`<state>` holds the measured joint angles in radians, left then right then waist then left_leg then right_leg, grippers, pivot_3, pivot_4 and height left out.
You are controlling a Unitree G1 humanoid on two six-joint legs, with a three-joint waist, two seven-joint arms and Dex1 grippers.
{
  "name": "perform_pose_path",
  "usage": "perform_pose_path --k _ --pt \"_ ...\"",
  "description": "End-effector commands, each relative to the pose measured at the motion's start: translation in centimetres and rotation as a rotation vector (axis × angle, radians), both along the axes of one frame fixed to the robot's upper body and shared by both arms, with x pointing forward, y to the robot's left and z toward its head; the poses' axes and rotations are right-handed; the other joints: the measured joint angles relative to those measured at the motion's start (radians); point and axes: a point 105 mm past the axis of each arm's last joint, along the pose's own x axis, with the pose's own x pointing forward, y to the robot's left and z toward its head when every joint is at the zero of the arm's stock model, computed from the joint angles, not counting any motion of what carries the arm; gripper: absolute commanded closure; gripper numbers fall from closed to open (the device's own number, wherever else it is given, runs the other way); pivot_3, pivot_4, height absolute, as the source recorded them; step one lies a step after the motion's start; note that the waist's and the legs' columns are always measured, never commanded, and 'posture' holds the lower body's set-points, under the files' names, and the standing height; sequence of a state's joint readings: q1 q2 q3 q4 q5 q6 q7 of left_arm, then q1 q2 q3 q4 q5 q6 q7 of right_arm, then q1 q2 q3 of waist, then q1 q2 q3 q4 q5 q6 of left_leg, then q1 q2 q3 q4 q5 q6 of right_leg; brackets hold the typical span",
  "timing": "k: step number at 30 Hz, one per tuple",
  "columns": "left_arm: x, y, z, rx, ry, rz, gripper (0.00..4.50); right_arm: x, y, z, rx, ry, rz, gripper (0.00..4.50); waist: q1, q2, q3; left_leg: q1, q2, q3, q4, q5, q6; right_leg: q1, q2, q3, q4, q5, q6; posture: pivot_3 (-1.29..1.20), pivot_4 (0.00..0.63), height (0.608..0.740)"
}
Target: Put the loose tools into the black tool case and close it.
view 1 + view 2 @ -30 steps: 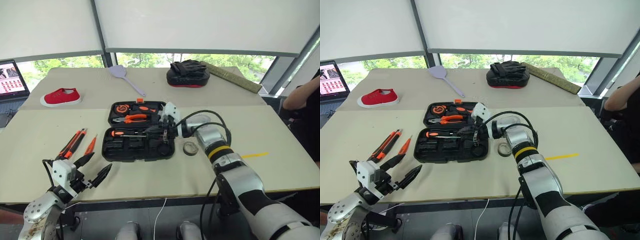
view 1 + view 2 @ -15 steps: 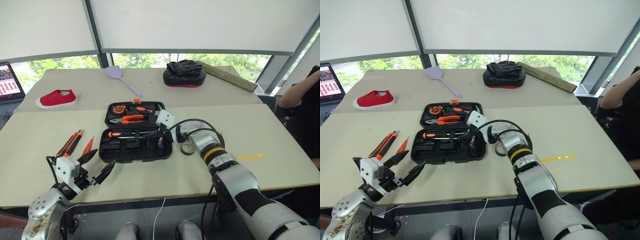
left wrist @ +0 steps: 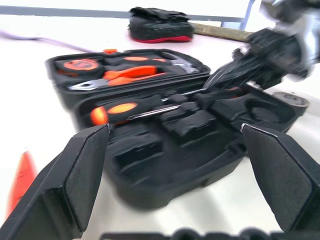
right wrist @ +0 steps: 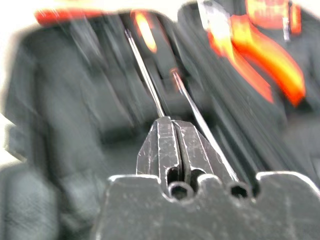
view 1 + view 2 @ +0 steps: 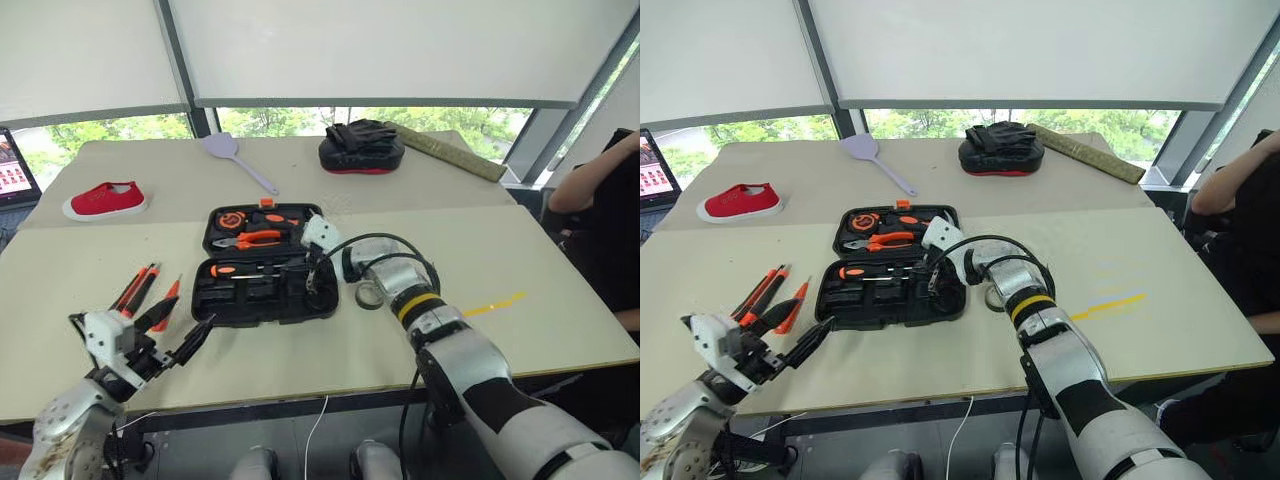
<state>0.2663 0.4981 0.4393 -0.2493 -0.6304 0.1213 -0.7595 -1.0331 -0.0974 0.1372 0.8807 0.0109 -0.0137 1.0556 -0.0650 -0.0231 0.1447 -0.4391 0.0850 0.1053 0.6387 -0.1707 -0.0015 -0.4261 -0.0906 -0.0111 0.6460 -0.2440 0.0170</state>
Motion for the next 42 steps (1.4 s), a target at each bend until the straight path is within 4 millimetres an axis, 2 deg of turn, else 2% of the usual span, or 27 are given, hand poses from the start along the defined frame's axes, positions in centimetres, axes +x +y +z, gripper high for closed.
perform_pose_path --k 1,3,6,8,10,12,14,16,18,21,24,27,28,31,34,38,42 --pt "-2.0 4.4 1.5 0.023 -0.043 0.143 0.0 -1.8 -3.7 3.9 0.13 -0.111 0.036 3.05 0.016 0.0 0.0 -0.001 -0.001 0.0 0.0 0.0 0.0 0.0 -0.001 0.0 -0.001 0.0 0.001 0.0 0.15 0.74" --pt "-3.6 6.8 1.2 0.035 -0.011 0.234 0.0 -3.8 -6.0 4.3 0.213 -0.181 0.044 2.4 0.025 -0.002 -0.001 -0.001 0.0 0.0 -0.001 -0.002 -0.002 0.001 -0.001 -0.001 -0.004 -0.002 0.001 0.0 0.15 0.74" --pt "-5.3 9.2 0.6 0.041 0.052 0.339 0.0 -5.9 -8.0 4.6 0.299 -0.215 0.04 1.32 0.026 -0.004 -0.001 0.0 -0.001 0.001 -0.001 -0.005 -0.003 0.001 -0.002 -0.001 -0.006 -0.003 0.001 0.0 0.15 0.74" --pt "-7.1 11.8 -0.8 0.032 0.185 0.467 0.0 -8.1 -9.6 4.2 0.372 -0.243 0.056 0.65 0.027 -0.005 -0.001 0.0 -0.001 0.001 -0.001 -0.005 -0.003 0.001 -0.002 -0.001 -0.005 -0.004 0.001 0.0 0.15 0.74" --pt "-8.4 12.9 -1.3 0.033 0.241 0.521 0.0 -9.8 -10.7 3.0 0.362 -0.246 0.074 0.05 0.026 -0.005 -0.001 0.001 0.0 0.0 -0.001 -0.006 -0.005 0.001 -0.001 -0.002 -0.005 -0.005 -0.001 0.0 0.15 0.74" --pt "-9.0 13.6 -1.2 0.057 0.263 0.544 0.0 -11.3 -11.4 1.6 0.319 -0.204 0.091 0.05 0.026 -0.006 -0.001 0.002 0.0 0.0 -0.001 -0.007 -0.007 0.002 -0.001 -0.002 -0.004 -0.008 -0.001 0.0 0.15 0.74" --pt "-8.8 13.3 -0.9 0.075 0.281 0.53 0.0 -11.8 -12.0 0.9 0.3 -0.198 0.078 0.05 0.027 -0.008 0.0 0.003 0.0 0.0 -0.001 -0.01 -0.011 0.002 -0.002 -0.002 -0.004 -0.011 -0.006 0.0 0.15 0.74" --pt "-7.9 10.9 -0.4 0.044 0.341 0.385 0.0 -11.9 -12.3 0.7 0.273 -0.221 0.07 0.05 0.028 -0.011 0.002 0.006 0.0 0.0 -0.001 -0.011 -0.013 0.001 -0.002 -0.002 -0.004 -0.012 -0.007 0.0 0.15 0.74" --pt "-6.3 9.4 0.5 0.079 0.352 0.325 0.0 -11.6 -12.4 1.0 0.266 -0.237 0.06 0.05 0.033 -0.013 0.003 0.007 0.001 0.0 -0.001 -0.011 -0.014 0.001 -0.002 -0.003 -0.004 -0.012 -0.003 0.0 0.15 0.74" --pt "-3.1 8.7 1.8 0.098 0.36 0.369 0.0 -11.4 -12.2 1.7 0.256 -0.248 0.08 0.05 0.05 -0.012 0.005 0.009 0.0 -0.001 -0.001 -0.011 -0.015 0.001 -0.004 -0.003 -0.004 -0.011 -0.003 0.0 0.15 0.74" --pt "-1.2 7.0 1.5 0.08 0.465 0.371 0.0 -11.5 -11.7 2.1 0.232 -0.255 0.126 0.05 0.053 -0.012 0.005 0.009 0.0 -0.001 -0.002 -0.011 -0.015 0.001 -0.004 -0.003 -0.005 -0.009 -0.004 0.0 0.15 0.74" --pt "-0.4 6.2 0.7 0.102 0.578 0.393 0.0 -11.6 -11.3 2.5 0.214 -0.265 0.159 0.05 0.052 -0.013 0.005 0.009 -0.001 0.0 -0.002 -0.011 -0.015 0.004 -0.003 -0.001 -0.004 -0.007 -0.007 0.0 0.15 0.74" --pt "0.4 5.5 0.7 0.107 0.579 0.382 0.0 -11.5 -11.1 2.9 0.219 -0.265 0.161 0.05 0.051 -0.013 0.005 0.009 -0.001 0.0 -0.002 -0.01 -0.014 0.004 -0.001 0.0 -0.004 -0.005 -0.003 0.0 0.15 0.74" --pt "2.9 3.7 0.6 0.115 0.56 0.358 0.0 -11.5 -10.5 3.7 0.23 -0.266 0.172 0.05 0.053 -0.014 0.005 0.008 -0.001 -0.001 -0.004 -0.006 -0.007 0.003 0.0 0.0 -0.002 -0.006 -0.002 0.0 0.15 0.74" --pt "4.3 3.0 0.6 0.127 0.547 0.357 0.67 -11.8 -10.2 3.7 0.223 -0.251 0.182 0.0 0.053 -0.015 0.005 0.008 -0.001 -0.001 -0.007 -0.006 -0.007 0.003 0.001 0.0 -0.003 -0.007 -0.003 0.0 0.15 0.74" --pt "5.9 1.9 0.4 0.132 0.543 0.339 2.16 -12.0 -10.2 3.7 0.219 -0.237 0.182 0.0 0.054 -0.015 0.005 0.008 -0.001 -0.001 -0.008 -0.006 -0.007 0.003 0.001 0.0 -0.004 -0.007 -0.003 0.0 0.15 0.74" --pt "6.8 1.9 -0.1 0.162 0.545 0.368 2.16 -12.1 -10.2 3.8 0.219 -0.23 0.173 0.0 0.057 -0.016 0.006 0.008 -0.001 -0.001 -0.007 -0.006 -0.008 0.004 0.001 0.0 -0.003 -0.007 -0.003 0.0 0.15 0.74"
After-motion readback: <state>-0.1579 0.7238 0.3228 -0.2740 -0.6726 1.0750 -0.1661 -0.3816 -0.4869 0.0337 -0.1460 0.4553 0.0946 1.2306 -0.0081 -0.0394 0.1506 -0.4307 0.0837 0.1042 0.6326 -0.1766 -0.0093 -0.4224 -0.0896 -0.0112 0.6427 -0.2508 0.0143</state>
